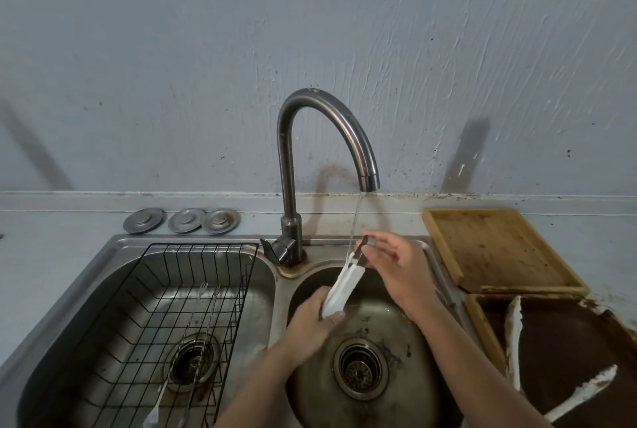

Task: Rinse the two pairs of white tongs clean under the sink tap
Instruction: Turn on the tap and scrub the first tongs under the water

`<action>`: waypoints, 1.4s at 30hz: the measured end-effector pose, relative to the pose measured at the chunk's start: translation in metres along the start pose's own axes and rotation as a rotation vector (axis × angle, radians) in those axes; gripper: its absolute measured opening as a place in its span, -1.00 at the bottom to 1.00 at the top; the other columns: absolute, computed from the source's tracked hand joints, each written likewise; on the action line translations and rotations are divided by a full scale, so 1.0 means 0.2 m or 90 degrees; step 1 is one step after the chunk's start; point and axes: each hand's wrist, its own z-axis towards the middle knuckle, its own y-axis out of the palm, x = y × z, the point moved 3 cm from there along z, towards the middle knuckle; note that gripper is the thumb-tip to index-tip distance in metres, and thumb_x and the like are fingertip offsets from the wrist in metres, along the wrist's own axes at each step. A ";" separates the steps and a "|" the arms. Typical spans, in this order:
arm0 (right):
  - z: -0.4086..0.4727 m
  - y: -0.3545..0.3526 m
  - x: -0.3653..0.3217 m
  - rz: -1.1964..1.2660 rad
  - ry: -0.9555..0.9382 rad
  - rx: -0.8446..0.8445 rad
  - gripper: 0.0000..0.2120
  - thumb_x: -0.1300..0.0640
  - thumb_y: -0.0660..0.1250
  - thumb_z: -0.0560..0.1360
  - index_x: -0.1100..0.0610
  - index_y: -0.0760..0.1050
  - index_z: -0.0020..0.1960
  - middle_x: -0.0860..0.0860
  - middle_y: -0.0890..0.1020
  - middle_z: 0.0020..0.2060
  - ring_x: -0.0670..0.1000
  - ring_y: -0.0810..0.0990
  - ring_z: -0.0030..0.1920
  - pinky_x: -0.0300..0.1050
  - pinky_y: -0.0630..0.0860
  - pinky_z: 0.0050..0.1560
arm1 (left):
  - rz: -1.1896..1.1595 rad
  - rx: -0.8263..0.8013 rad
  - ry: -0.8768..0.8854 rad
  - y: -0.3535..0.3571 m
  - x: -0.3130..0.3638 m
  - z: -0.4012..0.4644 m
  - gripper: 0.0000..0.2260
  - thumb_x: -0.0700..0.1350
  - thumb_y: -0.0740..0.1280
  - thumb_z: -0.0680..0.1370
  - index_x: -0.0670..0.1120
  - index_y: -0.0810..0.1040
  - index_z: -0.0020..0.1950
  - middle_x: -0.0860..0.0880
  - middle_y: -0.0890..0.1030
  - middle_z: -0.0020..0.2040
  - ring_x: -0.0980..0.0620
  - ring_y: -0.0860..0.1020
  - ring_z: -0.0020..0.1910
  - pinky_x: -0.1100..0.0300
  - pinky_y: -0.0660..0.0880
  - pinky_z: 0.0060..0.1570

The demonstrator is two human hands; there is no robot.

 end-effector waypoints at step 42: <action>-0.08 0.23 0.20 0.001 0.381 -0.221 -0.38 -0.31 -0.10 0.53 0.14 0.47 -0.28 -0.03 0.47 -0.53 -0.07 0.38 -0.58 -0.22 0.36 -0.53 | 0.115 0.433 0.212 -0.48 0.25 -0.01 -0.63 -0.19 0.41 0.45 0.03 0.42 0.21 0.13 0.43 0.12 0.40 0.37 0.09 0.53 0.28 0.15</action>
